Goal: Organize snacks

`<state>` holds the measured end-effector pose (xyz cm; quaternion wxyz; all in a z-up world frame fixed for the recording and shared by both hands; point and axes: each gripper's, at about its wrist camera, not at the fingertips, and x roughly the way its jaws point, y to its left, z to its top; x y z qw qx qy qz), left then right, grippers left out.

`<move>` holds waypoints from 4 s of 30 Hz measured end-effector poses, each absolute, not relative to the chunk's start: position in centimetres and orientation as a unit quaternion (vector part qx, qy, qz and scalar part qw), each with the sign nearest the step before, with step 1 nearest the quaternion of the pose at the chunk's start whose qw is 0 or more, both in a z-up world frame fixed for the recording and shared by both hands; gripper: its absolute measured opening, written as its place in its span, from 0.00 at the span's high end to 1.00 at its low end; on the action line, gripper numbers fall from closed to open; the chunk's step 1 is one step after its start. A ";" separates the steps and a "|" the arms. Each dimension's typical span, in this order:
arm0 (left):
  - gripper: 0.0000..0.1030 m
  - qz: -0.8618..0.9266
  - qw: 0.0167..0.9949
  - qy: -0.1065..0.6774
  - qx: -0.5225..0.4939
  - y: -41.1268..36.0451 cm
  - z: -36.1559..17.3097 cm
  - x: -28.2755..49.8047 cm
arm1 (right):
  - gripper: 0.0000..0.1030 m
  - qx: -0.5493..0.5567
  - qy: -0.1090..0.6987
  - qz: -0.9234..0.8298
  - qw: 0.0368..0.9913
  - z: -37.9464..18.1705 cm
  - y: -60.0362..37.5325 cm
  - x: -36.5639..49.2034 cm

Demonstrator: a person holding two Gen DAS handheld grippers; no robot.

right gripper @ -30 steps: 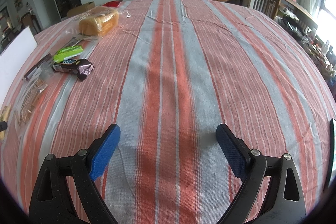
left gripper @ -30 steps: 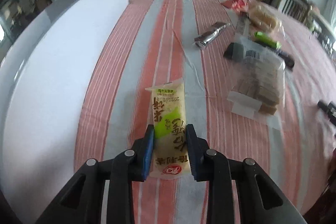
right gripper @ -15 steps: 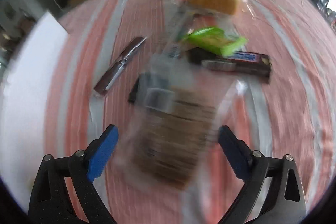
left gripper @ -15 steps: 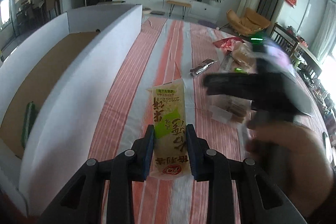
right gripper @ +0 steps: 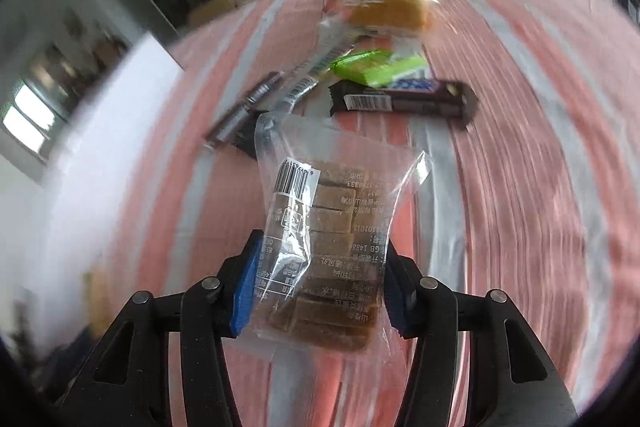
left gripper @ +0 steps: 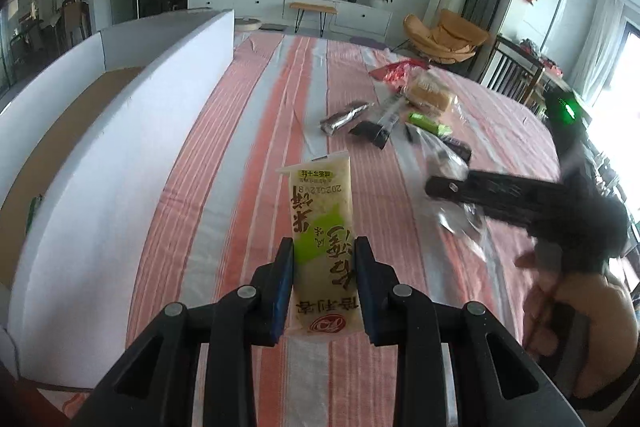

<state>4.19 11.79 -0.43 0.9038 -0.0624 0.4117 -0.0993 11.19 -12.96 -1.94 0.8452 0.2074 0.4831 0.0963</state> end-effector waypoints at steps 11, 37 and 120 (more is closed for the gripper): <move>0.72 -0.121 0.917 0.354 -0.140 14.3 6.6 2.2 | 0.47 0.292 0.391 0.161 0.858 4.8 -14.8 8.5; 0.72 0.002 0.936 0.295 -0.191 31.5 10.1 -0.7 | 0.47 0.210 0.337 0.372 0.839 14.0 0.4 9.2; 0.00 -0.066 0.886 0.457 0.026 2.8 -8.3 15.8 | 0.10 0.042 0.440 -0.071 0.894 -4.4 -27.6 9.9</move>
